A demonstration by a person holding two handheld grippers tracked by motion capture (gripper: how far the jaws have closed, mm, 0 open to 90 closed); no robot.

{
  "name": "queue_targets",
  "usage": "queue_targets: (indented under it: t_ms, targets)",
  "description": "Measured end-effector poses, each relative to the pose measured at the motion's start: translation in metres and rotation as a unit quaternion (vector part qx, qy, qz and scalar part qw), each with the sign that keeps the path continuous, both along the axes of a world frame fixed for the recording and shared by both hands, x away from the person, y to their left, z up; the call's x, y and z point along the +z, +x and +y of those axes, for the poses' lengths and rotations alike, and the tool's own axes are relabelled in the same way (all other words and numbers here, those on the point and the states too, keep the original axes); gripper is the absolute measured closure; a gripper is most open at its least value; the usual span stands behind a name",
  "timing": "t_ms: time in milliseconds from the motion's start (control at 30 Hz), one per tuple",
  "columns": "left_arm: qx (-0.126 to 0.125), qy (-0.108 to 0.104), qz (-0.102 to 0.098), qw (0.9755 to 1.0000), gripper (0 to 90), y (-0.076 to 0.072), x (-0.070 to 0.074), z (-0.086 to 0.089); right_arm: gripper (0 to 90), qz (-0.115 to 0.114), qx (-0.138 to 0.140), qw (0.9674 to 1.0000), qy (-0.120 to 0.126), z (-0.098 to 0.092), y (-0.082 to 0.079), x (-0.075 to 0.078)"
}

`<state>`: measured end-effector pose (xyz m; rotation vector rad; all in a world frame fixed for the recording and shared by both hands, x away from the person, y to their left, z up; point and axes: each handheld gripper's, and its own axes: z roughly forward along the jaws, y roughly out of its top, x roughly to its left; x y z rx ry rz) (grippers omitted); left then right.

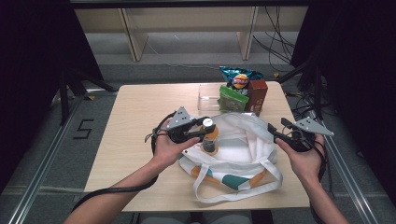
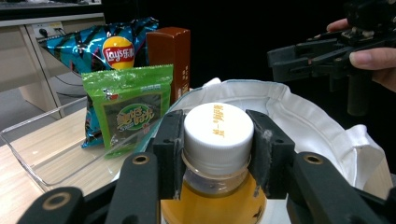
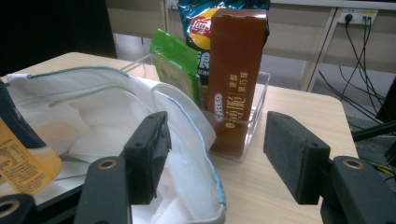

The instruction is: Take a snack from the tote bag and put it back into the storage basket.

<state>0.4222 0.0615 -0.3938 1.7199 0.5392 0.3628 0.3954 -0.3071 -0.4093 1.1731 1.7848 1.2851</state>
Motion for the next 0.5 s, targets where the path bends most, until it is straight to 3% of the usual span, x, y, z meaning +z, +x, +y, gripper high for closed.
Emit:
queue_targets:
  t_ms: [67, 167, 200, 267, 300, 400, 500]
  targets:
    - [0.001, 0.0, -0.001, 1.0, 58.6, 0.0, 0.003, 0.001, 40.9, -0.013, -0.006, 0.9999, 0.001, 0.0, 0.001, -0.001]
    - [0.002, -0.002, -0.003, 1.0, 58.6, -0.001, 0.006, 0.002, 40.9, -0.013, -0.006, 0.9999, 0.001, 0.0, 0.001, 0.0]
    - [0.0, -0.006, -0.005, 1.0, 58.6, 0.0, 0.007, 0.002, 40.9, 0.003, -0.009, 0.9999, 0.009, 0.001, -0.002, 0.0]
    - [0.003, -0.005, -0.004, 1.0, 58.6, 0.0, 0.009, 0.003, 40.9, -0.015, -0.006, 0.9999, 0.002, 0.0, 0.001, -0.001]
    - [0.003, -0.005, -0.004, 1.0, 58.7, 0.0, 0.01, 0.003, 41.0, -0.007, -0.011, 0.9999, 0.01, 0.001, -0.001, -0.001]
    - [0.004, -0.008, -0.006, 0.9999, 58.7, 0.0, 0.014, 0.004, 40.9, -0.012, -0.007, 0.9999, 0.0, -0.001, 0.0, 0.0]
    - [0.004, -0.01, -0.008, 0.9999, 58.6, 0.0, 0.018, 0.005, 40.9, 0.0, -0.008, 0.9999, 0.007, 0.0, -0.001, 0.0]
